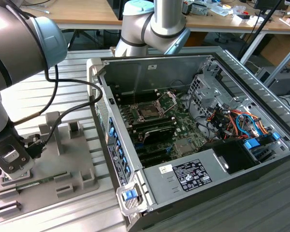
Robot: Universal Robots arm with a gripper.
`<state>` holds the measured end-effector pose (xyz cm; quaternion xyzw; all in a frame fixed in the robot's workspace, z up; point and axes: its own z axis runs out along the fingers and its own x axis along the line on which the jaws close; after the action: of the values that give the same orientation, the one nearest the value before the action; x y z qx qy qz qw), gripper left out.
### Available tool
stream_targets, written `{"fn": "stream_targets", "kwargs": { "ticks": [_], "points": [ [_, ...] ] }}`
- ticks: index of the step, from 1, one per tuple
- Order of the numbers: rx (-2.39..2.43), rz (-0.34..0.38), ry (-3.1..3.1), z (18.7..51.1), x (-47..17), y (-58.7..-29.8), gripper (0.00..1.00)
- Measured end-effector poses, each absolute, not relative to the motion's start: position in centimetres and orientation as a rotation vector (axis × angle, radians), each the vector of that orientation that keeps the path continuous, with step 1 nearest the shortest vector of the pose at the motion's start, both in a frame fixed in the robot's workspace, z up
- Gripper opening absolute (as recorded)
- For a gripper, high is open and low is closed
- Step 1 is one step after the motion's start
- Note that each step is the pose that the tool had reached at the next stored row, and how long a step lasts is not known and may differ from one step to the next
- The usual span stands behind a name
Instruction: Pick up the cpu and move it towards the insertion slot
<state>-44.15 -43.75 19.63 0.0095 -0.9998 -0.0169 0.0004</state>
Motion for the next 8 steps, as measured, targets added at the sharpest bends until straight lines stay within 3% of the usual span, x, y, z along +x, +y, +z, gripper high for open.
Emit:
{"fn": "stream_targets", "kwargs": {
  "ticks": [8],
  "points": [
    [0.030, -0.053, -3.140, 19.31, -44.15, -43.76, 0.67]
  ]
}}
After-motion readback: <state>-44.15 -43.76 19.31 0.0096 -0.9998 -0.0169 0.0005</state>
